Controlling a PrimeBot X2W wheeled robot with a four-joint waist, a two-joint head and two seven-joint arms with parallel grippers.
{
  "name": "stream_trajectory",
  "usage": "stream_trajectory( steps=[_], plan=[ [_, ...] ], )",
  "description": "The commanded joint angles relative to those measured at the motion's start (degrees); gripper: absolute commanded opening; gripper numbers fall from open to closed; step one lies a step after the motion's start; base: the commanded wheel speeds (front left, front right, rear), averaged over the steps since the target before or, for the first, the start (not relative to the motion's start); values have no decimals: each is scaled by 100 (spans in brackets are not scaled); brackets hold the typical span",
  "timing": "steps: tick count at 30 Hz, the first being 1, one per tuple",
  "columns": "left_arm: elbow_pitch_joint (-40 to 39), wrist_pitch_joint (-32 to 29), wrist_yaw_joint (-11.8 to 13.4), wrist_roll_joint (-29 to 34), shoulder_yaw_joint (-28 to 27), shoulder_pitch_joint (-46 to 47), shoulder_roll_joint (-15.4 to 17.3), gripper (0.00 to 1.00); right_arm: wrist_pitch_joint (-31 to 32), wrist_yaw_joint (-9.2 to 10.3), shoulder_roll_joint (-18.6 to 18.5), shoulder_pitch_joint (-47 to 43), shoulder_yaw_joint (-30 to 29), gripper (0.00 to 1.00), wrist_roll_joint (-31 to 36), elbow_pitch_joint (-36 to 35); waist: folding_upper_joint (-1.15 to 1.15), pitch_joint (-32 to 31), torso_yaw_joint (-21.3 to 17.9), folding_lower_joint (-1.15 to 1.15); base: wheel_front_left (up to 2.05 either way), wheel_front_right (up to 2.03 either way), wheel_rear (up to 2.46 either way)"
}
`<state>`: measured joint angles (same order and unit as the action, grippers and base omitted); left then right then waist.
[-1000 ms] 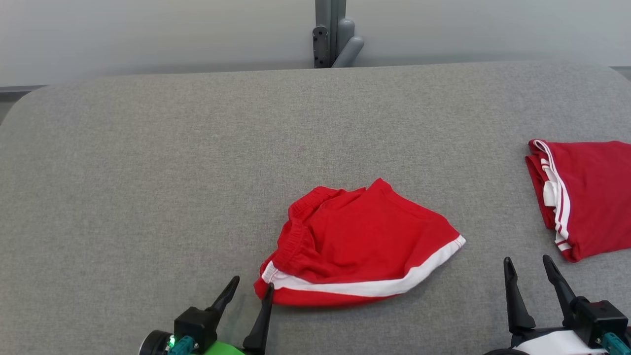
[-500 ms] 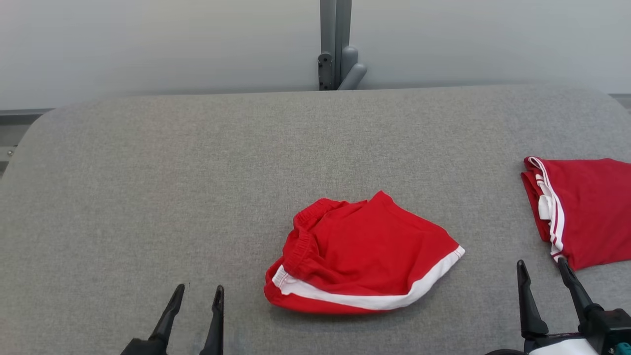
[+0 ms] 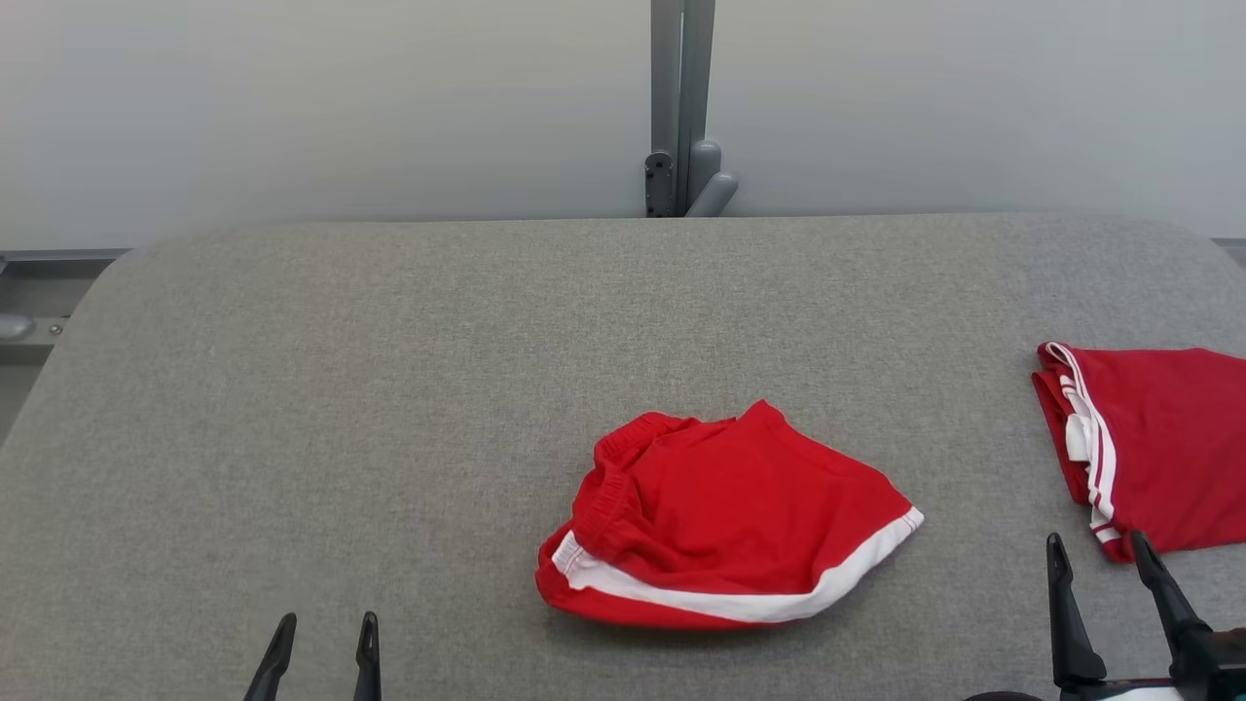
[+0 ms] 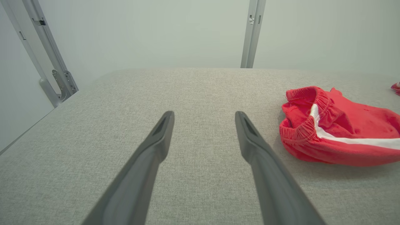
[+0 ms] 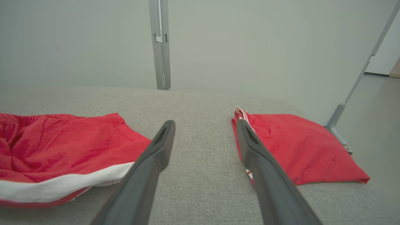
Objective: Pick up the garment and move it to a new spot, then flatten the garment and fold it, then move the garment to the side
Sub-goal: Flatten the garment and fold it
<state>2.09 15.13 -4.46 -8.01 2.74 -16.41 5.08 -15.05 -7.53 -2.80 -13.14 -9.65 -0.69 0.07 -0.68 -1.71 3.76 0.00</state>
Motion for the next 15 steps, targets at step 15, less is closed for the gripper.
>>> stream_trajectory(
  steps=[15],
  plan=[
    [-132, -1, -264, 184, -416, 103, -196, 100, -17, 9, -17, -9, 142, 100, -107, 220, 68, -4, -24, 0, 0, 0, 0]
  ],
)
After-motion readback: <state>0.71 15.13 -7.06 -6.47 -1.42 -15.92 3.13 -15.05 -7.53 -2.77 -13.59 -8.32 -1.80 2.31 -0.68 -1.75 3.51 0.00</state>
